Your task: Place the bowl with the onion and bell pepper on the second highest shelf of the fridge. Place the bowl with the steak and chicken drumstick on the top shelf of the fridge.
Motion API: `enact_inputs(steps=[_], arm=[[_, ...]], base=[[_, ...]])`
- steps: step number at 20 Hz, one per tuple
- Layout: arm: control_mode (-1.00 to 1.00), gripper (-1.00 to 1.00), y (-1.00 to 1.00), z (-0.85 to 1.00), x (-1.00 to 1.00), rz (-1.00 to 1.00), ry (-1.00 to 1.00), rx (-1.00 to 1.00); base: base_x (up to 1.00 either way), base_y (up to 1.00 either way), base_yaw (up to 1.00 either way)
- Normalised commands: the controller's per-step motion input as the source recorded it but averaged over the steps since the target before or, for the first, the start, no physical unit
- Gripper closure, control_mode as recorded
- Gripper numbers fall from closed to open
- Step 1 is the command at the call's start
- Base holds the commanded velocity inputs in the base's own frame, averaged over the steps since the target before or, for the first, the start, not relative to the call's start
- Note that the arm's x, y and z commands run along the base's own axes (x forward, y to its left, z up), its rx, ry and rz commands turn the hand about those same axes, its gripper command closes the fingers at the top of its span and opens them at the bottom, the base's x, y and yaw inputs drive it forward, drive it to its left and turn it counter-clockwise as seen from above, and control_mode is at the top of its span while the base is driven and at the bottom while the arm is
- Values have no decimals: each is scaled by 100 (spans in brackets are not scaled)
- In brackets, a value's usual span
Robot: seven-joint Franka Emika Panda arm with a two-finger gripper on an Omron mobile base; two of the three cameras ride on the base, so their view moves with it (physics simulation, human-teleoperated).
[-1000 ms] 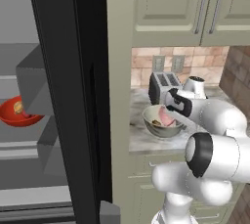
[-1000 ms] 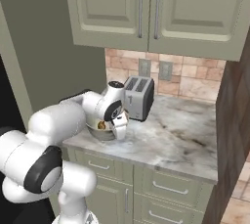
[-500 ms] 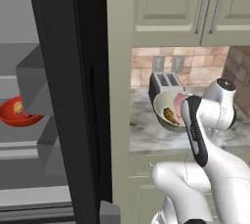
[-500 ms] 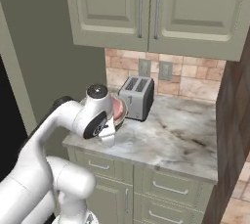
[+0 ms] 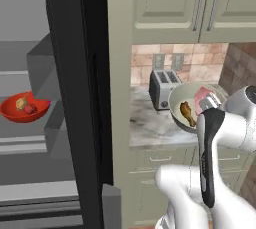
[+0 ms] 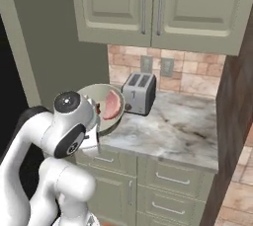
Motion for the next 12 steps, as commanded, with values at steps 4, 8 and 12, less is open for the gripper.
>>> enact_inputs(steps=[4,8,12], arm=[[100,100,0,0,0,0,0,0],[100,100,0,0,0,0,0,0],[100,100,0,0,0,0,0,0]], base=[[-100,-6,-5],[-100,0,0],[-100,7,1]])
